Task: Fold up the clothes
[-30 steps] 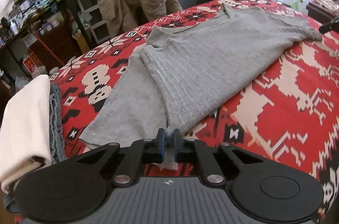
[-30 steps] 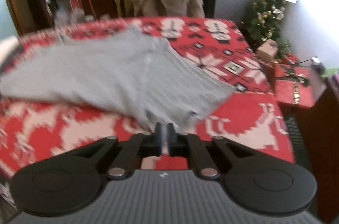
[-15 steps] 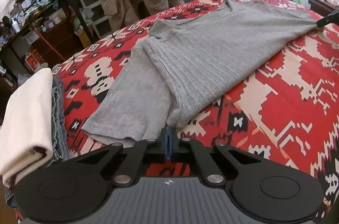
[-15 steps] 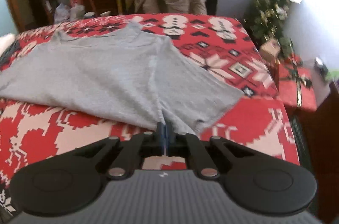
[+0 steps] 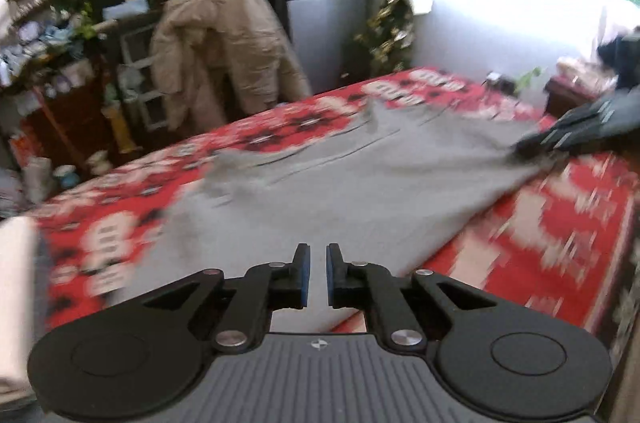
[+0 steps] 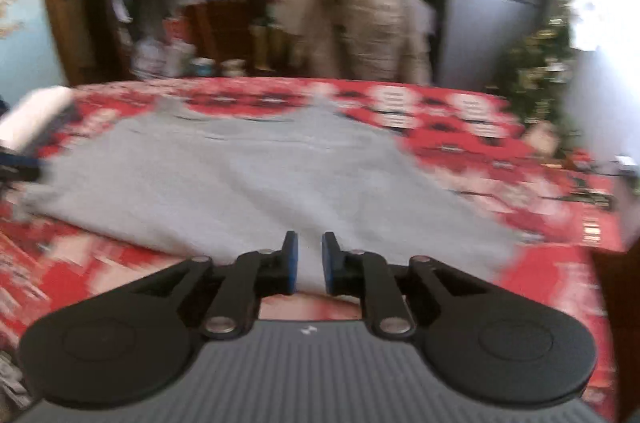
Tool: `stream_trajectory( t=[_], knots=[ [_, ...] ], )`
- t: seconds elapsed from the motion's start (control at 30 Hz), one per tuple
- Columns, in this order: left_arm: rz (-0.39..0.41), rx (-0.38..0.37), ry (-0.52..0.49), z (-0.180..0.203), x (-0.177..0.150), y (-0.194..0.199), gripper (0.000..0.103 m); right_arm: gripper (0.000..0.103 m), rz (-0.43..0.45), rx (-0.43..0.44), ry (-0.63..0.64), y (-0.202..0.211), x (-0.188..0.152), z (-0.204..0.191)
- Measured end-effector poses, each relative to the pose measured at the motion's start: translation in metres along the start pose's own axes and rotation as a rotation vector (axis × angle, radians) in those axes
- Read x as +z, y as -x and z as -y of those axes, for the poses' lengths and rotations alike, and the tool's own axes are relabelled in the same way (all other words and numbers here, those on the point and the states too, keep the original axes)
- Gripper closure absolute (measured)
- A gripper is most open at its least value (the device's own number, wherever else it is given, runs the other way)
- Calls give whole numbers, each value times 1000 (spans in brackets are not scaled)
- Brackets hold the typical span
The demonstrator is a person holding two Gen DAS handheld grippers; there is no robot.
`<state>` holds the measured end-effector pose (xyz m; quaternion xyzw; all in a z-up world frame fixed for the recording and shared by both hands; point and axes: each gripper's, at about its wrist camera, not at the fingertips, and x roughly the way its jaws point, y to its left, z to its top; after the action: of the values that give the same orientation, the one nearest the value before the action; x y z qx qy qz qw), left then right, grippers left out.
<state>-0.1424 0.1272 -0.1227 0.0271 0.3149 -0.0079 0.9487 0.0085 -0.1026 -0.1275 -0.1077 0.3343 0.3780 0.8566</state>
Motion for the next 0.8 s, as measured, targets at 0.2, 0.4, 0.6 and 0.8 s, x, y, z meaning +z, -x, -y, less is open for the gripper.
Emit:
stream_trajectory(
  t=[0.2, 0.4, 0.6, 0.8],
  knots=[
    [-98, -5, 32, 23, -11, -42, 91, 90, -46, 51, 4, -45, -8, -38],
    [-96, 13, 12, 12, -27, -20, 93, 91, -90, 8, 113, -37, -20, -45],
    [-8, -67, 46, 18, -15, -27, 93, 90, -36, 63, 123, -34, -8, -63],
    [-71, -59, 49, 16, -21, -33, 90, 93, -79, 90, 150, -51, -10, -75]
  ],
)
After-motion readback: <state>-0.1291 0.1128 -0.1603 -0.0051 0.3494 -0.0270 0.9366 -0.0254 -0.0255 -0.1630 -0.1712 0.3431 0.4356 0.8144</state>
